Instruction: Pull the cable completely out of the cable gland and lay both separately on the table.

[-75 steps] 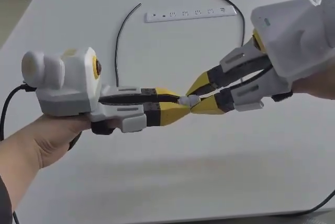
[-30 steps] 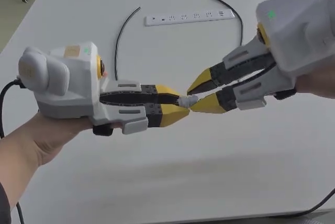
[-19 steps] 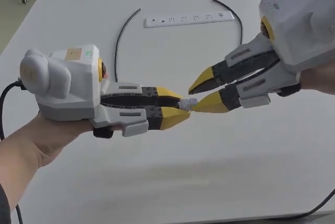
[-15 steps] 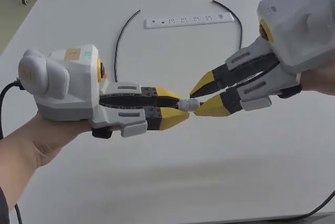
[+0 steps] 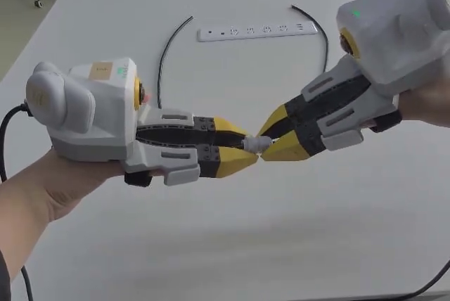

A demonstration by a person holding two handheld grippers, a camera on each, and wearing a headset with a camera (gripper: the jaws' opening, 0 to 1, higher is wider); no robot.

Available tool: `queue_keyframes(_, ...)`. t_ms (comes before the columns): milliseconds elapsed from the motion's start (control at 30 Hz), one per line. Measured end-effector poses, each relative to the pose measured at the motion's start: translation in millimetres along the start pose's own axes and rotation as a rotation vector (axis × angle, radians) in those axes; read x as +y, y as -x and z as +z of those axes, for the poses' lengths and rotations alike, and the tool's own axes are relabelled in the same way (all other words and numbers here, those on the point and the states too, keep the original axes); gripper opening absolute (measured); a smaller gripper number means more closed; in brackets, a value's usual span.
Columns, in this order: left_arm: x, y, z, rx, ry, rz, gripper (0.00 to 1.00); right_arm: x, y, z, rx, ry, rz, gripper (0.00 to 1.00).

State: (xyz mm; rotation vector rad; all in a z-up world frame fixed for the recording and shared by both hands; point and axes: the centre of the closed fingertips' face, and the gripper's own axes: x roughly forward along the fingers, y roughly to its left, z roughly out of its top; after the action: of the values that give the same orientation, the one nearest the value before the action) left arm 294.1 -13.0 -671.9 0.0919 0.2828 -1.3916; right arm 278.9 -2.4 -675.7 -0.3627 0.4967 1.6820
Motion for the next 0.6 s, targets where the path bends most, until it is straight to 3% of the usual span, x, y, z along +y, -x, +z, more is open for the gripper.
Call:
queue_keyframes(467,-1.9,-2.2,2.0,0.001,-0.014,-0.008,0.14,0.8,3.2,-0.1,-0.005,-0.065,0.009,0.09)
queue_keyframes(600,1.6,-1.3,3.1,-0.002,-0.009,0.006,0.14,-1.8,2.8,1.5,-0.001,-0.003,-0.033,0.08)
